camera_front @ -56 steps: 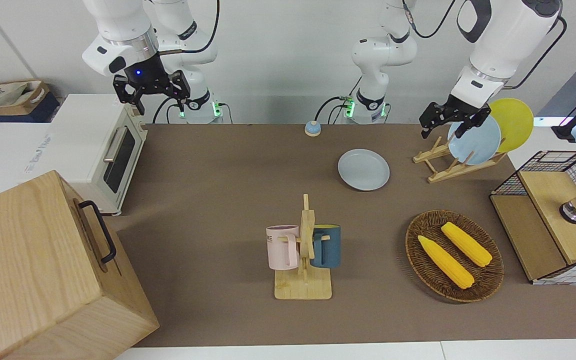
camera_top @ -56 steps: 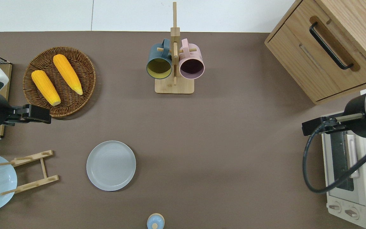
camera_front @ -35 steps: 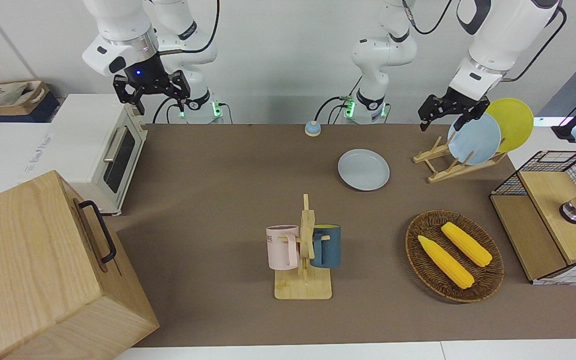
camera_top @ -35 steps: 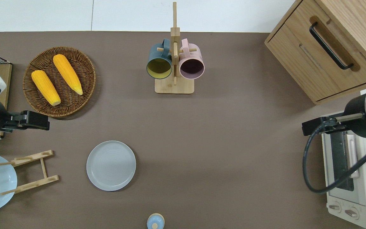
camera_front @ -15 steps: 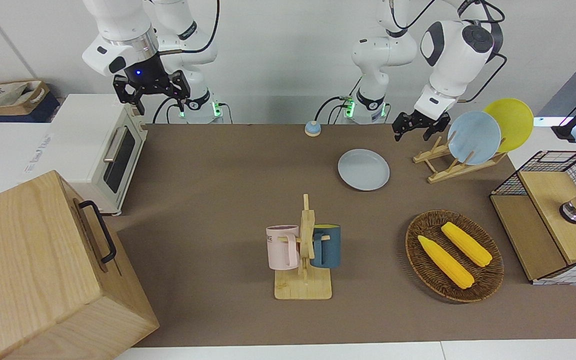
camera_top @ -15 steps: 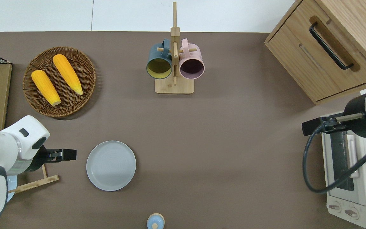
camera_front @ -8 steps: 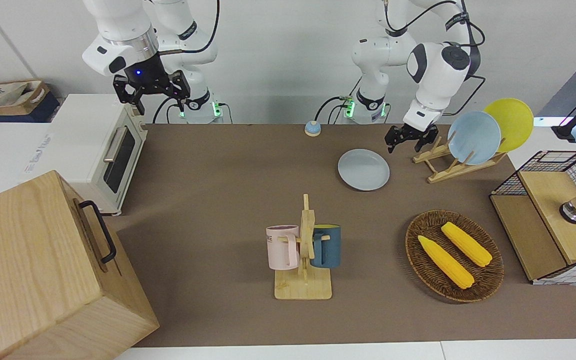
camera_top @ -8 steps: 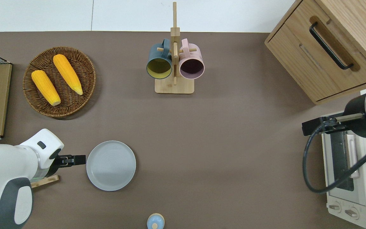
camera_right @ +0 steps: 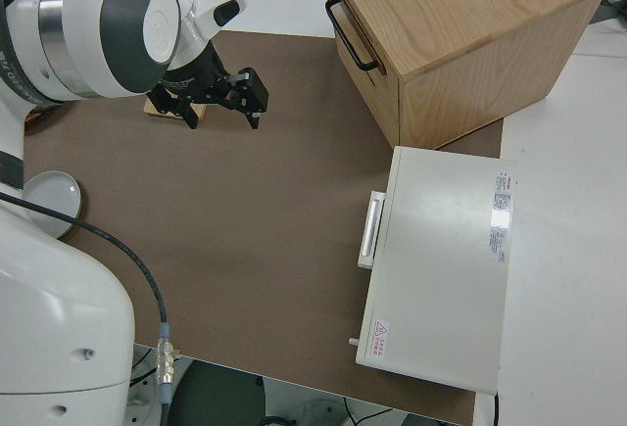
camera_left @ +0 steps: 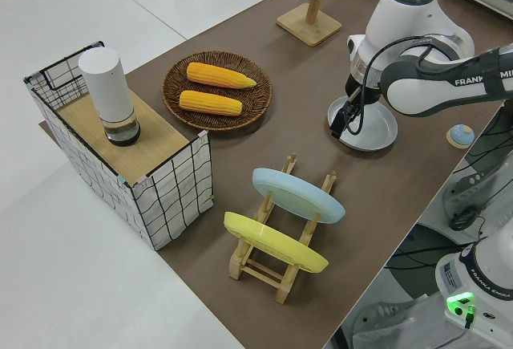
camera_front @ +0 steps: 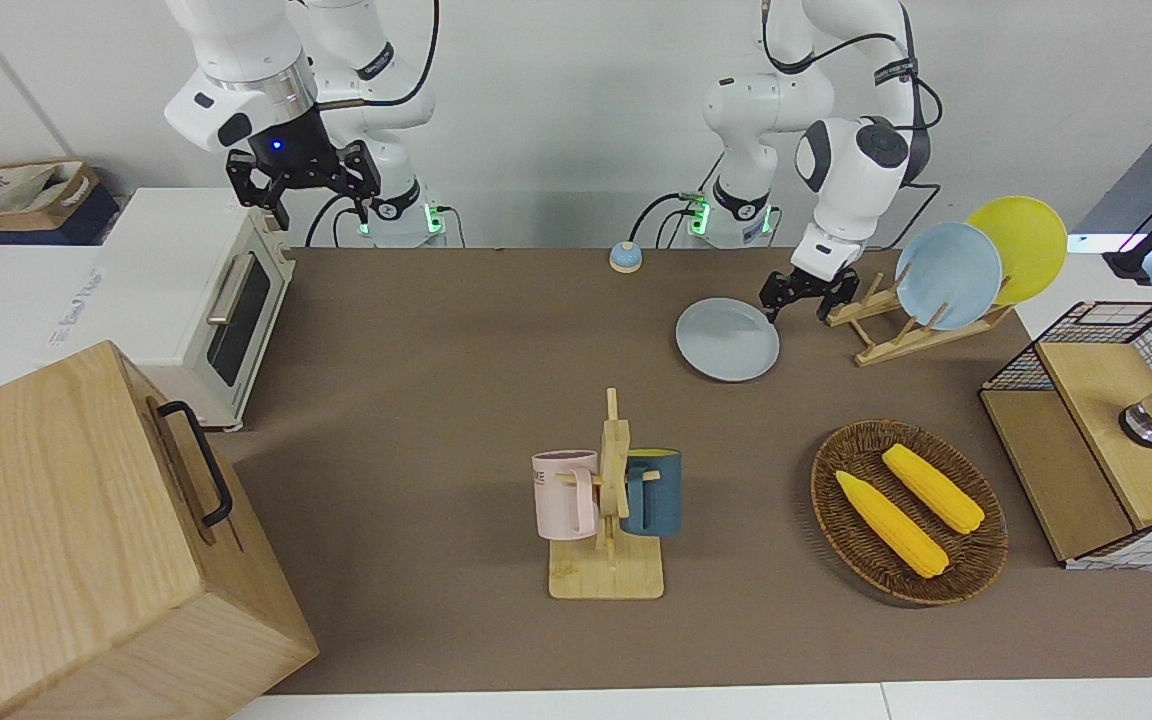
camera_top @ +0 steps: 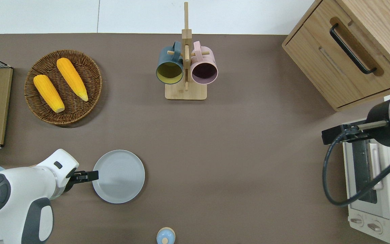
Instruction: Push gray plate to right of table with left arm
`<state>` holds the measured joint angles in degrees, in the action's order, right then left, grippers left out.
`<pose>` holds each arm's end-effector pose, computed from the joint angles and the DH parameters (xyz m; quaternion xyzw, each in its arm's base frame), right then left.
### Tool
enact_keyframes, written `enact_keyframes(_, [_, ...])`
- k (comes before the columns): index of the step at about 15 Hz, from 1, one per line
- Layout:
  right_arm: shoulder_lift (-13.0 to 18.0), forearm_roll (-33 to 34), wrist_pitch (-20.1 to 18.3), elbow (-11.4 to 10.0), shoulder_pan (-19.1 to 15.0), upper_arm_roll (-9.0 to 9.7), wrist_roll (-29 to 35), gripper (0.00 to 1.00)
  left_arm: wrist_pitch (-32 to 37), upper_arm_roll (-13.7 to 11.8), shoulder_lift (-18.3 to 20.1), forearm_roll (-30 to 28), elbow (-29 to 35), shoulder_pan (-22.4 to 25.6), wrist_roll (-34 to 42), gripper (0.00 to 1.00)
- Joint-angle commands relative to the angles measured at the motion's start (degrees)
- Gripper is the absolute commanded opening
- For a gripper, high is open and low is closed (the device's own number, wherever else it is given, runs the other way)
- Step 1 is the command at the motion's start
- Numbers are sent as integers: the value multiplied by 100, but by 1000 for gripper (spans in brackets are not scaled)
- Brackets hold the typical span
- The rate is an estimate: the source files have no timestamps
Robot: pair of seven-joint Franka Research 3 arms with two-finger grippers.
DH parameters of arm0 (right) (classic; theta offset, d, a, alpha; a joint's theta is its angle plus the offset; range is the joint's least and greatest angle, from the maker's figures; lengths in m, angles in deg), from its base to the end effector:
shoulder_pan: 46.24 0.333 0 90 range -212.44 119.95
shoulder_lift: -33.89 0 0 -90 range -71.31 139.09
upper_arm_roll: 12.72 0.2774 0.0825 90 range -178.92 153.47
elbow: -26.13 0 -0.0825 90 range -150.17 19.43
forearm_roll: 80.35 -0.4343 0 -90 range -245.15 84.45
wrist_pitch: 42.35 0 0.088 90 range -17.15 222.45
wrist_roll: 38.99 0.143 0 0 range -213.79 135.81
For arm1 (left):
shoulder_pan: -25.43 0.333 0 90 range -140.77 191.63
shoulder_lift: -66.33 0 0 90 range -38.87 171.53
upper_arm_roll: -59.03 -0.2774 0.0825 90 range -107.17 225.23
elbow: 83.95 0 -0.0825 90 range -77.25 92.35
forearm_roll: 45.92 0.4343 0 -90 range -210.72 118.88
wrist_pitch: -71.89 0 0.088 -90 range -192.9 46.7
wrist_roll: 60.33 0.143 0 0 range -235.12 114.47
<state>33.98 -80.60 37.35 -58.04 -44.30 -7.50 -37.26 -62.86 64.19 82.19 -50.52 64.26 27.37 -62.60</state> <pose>0.5777 0.0733 0.5881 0.9981 0.0476 -0.0383 0.0009 0.4733 -0.0262 0.2511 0.9994 0.0208 0.0199 0.0177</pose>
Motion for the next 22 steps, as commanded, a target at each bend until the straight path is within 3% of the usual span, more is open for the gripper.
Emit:
enact_keyframes(1, [43,-46,-69,5,-62,32,-15,983,-472,-7,-241,-68,190,-36,17,987])
enact_keyframes(6, [43,-46,-69,-3,-62,32,-15,983,-868,20,-566,-68,296,-177,17,987])
enact_keyframes(8, [43,-46,-69,-3,-62,32,-15,983,-895,20,-636,-68,314,-186,17,931])
enact_keyframes(10, [43,-46,-69,6,-62,32,-15,983,-913,20,-654,-68,314,-317,-18,772])
enact_keyframes(13, [43,-46,-69,5,-62,32,-6,983,-913,20,-663,-68,314,-317,-36,334])
enact_keyframes(15, [43,-46,-69,-3,-62,23,-15,983,-904,20,-681,-68,314,-317,-27,140])
enact_keyframes(18, [43,-46,-69,-3,-62,32,-15,983,-904,11,-716,-68,314,-309,-18,27])
enact_keyframes(22, [43,-46,-69,5,-62,32,-15,983,-913,20,-803,-68,297,-326,-36,0])
